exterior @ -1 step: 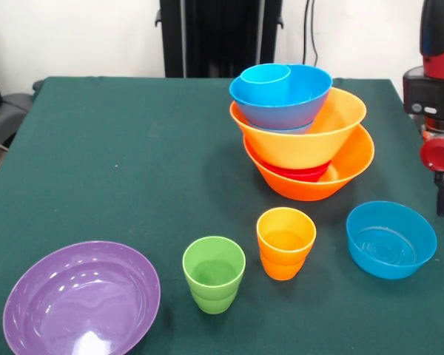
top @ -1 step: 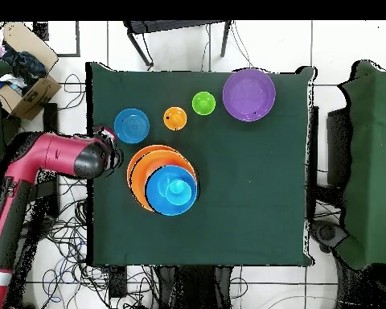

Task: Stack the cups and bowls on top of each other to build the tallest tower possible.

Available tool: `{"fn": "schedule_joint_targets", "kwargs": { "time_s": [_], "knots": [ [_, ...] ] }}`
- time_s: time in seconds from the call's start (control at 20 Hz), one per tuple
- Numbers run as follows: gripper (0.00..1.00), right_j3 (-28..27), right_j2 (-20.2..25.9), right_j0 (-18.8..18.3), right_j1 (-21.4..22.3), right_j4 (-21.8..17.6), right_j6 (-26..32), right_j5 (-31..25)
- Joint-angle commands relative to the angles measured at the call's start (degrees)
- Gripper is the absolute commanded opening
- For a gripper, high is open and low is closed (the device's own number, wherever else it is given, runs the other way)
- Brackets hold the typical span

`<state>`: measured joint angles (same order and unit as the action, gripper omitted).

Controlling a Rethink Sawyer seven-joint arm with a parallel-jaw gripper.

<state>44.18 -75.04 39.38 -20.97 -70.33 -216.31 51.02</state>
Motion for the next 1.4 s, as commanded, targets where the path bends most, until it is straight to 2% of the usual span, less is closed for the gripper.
{"fn": "schedule_joint_targets", "kwargs": {
  "time_s": [0.05,0.5,0.95,1.4],
  "knots": [
    [1.0,2.2,3.2,-0.3,-5.0,-1.7,-26.1,-1.8],
    [1.0,2.8,0.3,-0.8,-7.2,-2.3,-30.1,-2.6],
    [1.0,0.8,-1.8,-1.6,-9.3,-1.6,-30.0,-3.7],
    [1.0,-0.6,-0.3,-1.2,-9.4,-0.2,-24.3,-0.9]
  ]
}}
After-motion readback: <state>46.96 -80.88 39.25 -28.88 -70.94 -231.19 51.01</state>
